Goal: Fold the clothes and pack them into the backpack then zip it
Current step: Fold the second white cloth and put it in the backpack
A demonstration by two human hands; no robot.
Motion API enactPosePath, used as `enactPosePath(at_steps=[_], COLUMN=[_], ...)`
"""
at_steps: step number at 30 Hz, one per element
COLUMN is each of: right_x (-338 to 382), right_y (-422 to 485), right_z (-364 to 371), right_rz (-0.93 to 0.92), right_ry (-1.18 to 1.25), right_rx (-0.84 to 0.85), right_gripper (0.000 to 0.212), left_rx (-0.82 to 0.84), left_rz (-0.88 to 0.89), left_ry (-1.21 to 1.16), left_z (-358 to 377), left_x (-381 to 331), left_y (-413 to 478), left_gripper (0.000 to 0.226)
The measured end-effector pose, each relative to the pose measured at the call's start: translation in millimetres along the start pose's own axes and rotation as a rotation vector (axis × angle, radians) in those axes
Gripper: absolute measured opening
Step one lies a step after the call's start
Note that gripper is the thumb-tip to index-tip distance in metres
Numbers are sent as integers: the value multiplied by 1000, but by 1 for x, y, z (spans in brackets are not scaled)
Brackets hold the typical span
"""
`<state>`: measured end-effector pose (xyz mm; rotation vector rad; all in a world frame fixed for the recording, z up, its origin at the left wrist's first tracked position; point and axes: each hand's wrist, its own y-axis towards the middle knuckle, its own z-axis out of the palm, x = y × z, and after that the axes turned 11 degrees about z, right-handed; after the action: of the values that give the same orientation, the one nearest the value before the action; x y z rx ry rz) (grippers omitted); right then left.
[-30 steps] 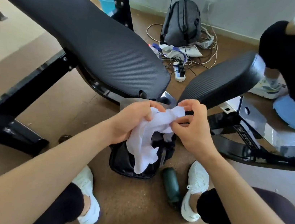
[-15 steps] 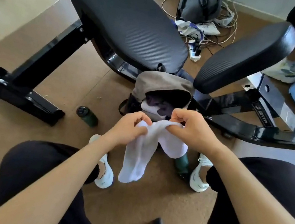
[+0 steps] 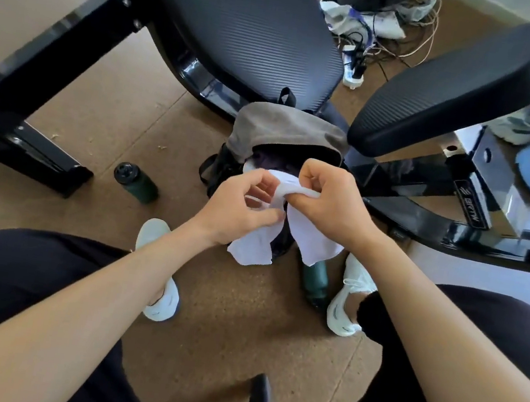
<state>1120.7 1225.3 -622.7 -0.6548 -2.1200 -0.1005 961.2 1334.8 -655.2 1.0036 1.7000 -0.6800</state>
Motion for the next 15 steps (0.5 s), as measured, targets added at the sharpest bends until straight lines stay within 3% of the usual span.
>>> enactPosePath(at_steps=[5, 7, 12, 15], right_x=[-3, -4, -9, -17], right_y=[3, 5, 14, 20], right_z=[-2, -7, -38, -53], right_rz=[16, 13, 176, 317], right_ry=[77, 136, 452, 521], right_rx=[-20, -82, -472, -655], right_gripper=[43, 40, 27, 26], left_rx=[-69, -73, -157, -237], left_rz=[28, 55, -50, -124], left_ry=[-23, 28, 94, 196], left_z=[16, 16, 11, 10], left_x=[2, 6, 13, 20], left_y=[9, 11, 11, 12], left_gripper=[10, 16, 32, 15])
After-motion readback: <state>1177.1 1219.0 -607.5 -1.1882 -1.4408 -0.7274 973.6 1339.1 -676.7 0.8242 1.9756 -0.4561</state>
